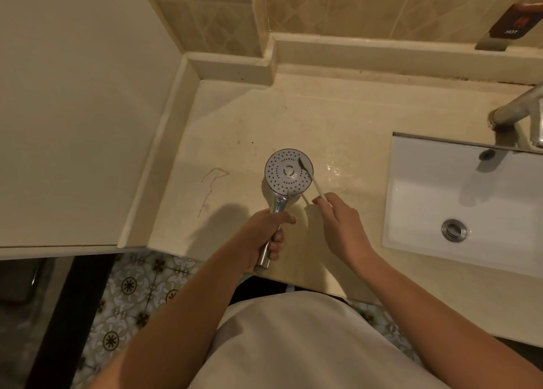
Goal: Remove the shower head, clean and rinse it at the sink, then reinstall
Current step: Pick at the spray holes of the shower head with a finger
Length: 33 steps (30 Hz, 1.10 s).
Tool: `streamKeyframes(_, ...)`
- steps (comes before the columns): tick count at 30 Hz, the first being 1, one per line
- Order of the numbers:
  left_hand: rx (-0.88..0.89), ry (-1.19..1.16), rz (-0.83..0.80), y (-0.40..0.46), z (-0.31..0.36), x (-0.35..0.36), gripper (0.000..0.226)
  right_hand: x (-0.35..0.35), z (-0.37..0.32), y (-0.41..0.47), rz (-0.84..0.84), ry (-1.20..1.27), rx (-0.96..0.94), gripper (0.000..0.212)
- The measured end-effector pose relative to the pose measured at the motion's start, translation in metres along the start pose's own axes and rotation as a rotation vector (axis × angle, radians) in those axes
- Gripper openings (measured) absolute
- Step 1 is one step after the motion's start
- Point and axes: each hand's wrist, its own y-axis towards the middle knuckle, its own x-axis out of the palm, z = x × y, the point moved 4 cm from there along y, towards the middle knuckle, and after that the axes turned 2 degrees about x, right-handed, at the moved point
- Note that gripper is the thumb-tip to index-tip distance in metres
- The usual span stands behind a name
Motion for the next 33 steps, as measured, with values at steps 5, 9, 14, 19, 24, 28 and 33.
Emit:
streamKeyframes(5,-0.048,-0.075,-0.023,0.000,-0.001,0.003,0.030,0.003,0.009,-0.005,-0.082,-0.173,-0.074,0.029)
streamKeyframes(9,-0.089,-0.126,-0.026,-0.001,-0.003,-0.001,0.032,0.008,0.016,-0.007,-0.156,-0.288,-0.145,0.028)
streamKeyframes(14,-0.057,-0.151,-0.077,-0.004,-0.003,-0.001,0.045,-0.005,0.011,0.003,-0.038,-0.168,-0.064,0.027)
streamKeyframes(19,-0.066,-0.213,-0.062,-0.004,0.005,-0.010,0.022,0.003,0.016,-0.013,-0.167,-0.296,-0.173,0.023)
streamKeyframes(24,-0.055,-0.161,-0.069,-0.007,0.004,-0.005,0.027,0.000,0.015,-0.010,-0.111,-0.205,-0.148,0.025)
streamKeyframes(28,-0.072,-0.138,-0.078,-0.006,0.003,0.000,0.030,0.011,0.010,-0.022,-0.152,-0.239,-0.225,0.018)
streamKeyframes(33,-0.051,-0.113,-0.091,-0.006,0.001,0.001,0.037,-0.004,0.014,-0.003,-0.010,-0.128,-0.056,0.026)
